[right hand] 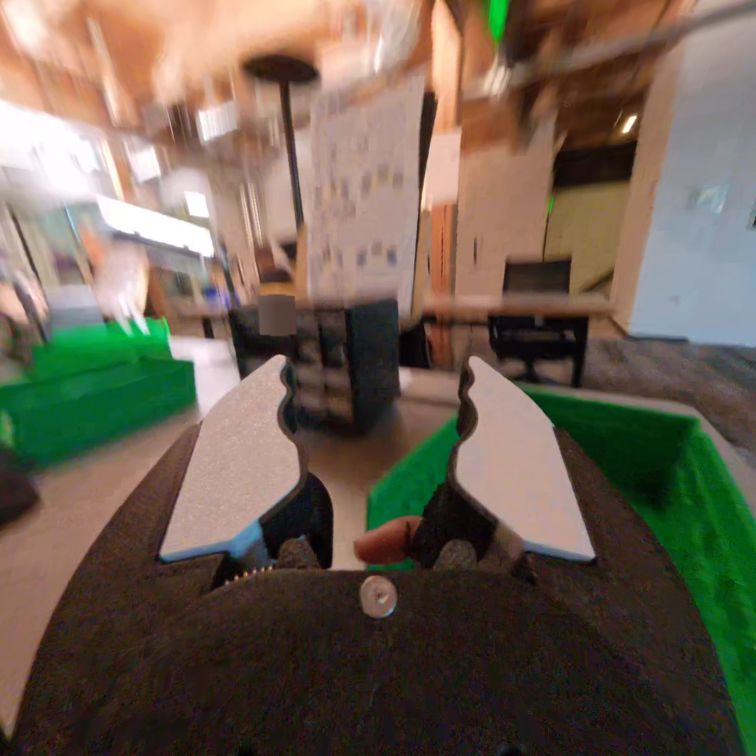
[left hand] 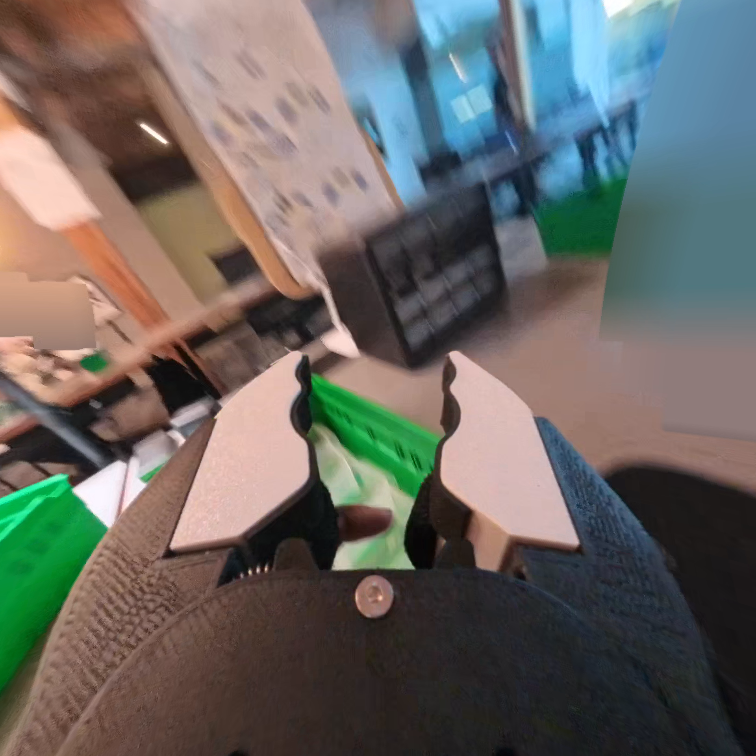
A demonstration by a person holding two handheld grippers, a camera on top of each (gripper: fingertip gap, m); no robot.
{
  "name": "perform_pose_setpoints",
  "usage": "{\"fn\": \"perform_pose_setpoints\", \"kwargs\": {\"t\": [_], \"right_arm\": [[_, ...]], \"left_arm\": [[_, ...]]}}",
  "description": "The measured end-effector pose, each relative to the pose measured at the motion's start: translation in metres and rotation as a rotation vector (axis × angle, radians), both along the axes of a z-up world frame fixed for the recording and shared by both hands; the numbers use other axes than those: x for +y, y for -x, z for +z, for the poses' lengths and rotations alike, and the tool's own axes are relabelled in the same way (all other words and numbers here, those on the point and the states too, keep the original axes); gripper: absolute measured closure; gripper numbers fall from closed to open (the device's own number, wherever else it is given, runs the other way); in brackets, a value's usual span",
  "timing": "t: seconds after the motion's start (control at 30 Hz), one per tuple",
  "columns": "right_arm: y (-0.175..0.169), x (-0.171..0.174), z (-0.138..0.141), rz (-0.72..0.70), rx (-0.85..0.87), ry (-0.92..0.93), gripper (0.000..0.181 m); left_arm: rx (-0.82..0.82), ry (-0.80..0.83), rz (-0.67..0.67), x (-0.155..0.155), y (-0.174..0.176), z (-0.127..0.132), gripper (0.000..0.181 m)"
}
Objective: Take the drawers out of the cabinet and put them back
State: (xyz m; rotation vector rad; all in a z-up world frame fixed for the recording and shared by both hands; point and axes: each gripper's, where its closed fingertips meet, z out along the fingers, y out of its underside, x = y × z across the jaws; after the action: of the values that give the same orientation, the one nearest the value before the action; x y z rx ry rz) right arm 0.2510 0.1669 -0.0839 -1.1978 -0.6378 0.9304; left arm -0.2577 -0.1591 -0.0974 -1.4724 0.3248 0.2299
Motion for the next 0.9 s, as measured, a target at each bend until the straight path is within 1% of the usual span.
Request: {"fn": "perform_pose_setpoints", "kwargs": {"t": [0.03,0.07,0.1,0.13,0.17,0.23,0.3,0.33,0.4,0.43,0.47,0.5,0.53,0.57,0.6,0.67,0.7,0.73,0.77,0.8,0.83,0.87,0.9], "right_arm": [[-0.005,-0.004,0.018,0.014,0.146,-0.021,0.096],[-0.010,-0.009,0.033,0.023,0.280,-0.061,0.085],[-0.015,-0.010,0.043,0.006,0.373,-0.094,0.078],[-0.017,-0.009,0.046,-0.017,0.412,-0.097,0.073],[-0.013,-0.010,0.049,-0.011,0.434,-0.095,0.053],[0.000,-0.013,0.048,0.008,0.427,-0.089,0.035],[0.012,-0.016,0.047,0.005,0.420,-0.110,0.035],[0.017,-0.016,0.047,-0.002,0.417,-0.112,0.035],[0.025,-0.018,0.047,-0.011,0.422,-0.124,0.035],[0.027,-0.018,0.047,-0.025,0.427,-0.132,0.036],[0.030,-0.017,0.045,-0.042,0.420,-0.134,0.043],[0.034,-0.017,0.040,-0.058,0.380,-0.152,0.085],[0.038,-0.019,0.035,-0.070,0.339,-0.179,0.144],[0.037,-0.020,0.035,-0.084,0.353,-0.195,0.174],[0.037,-0.020,0.036,-0.083,0.383,-0.190,0.181],[0.040,-0.019,0.034,-0.024,0.436,-0.112,0.180],[0.044,-0.023,0.034,0.035,0.445,-0.112,0.170],[0.047,-0.024,0.035,0.064,0.459,-0.122,0.134],[0.051,-0.021,0.034,0.057,0.462,-0.109,0.084],[0.059,-0.020,0.031,0.069,0.424,-0.093,0.056],[0.068,-0.021,0.027,0.082,0.379,-0.087,0.042],[0.074,-0.023,0.025,0.085,0.343,-0.099,0.036],[0.080,-0.027,0.025,0.089,0.314,-0.126,0.036]], "left_arm": [[-0.057,-0.136,0.059,-0.002,0.010,0.021,0.116],[-0.126,-0.234,0.112,-0.005,0.020,0.036,0.110],[-0.215,-0.308,0.150,-0.006,0.029,0.046,0.100],[-0.305,-0.366,0.166,-0.007,0.036,0.052,0.088],[-0.379,-0.417,0.156,-0.006,0.039,0.058,0.072],[-0.470,-0.476,0.129,-0.003,0.039,0.061,0.053],[-0.496,-0.458,0.131,0.006,0.037,0.057,0.041],[-0.489,-0.433,0.129,0.011,0.034,0.054,0.039],[-0.466,-0.392,0.125,0.019,0.028,0.050,0.040],[-0.469,-0.387,0.141,0.020,0.028,0.050,0.043],[-0.472,-0.392,0.159,0.019,0.029,0.051,0.053],[-0.463,-0.406,0.171,0.017,0.030,0.052,0.078],[-0.445,-0.416,0.184,0.014,0.030,0.053,0.112],[-0.418,-0.397,0.204,0.012,0.032,0.050,0.172],[-0.399,-0.354,0.226,0.012,0.034,0.046,0.181],[-0.381,-0.201,0.193,0.019,0.030,0.032,0.181],[-0.364,-0.129,0.155,0.022,0.025,0.025,0.181],[-0.350,-0.069,0.138,0.024,0.022,0.019,0.179],[-0.343,-0.029,0.156,0.024,0.024,0.014,0.151],[-0.340,-0.010,0.208,0.024,0.031,0.010,0.097],[-0.330,0.007,0.271,0.023,0.040,0.008,0.064],[-0.309,0.017,0.319,0.020,0.047,0.007,0.059],[-0.283,0.000,0.351,0.017,0.051,0.009,0.058]]}}
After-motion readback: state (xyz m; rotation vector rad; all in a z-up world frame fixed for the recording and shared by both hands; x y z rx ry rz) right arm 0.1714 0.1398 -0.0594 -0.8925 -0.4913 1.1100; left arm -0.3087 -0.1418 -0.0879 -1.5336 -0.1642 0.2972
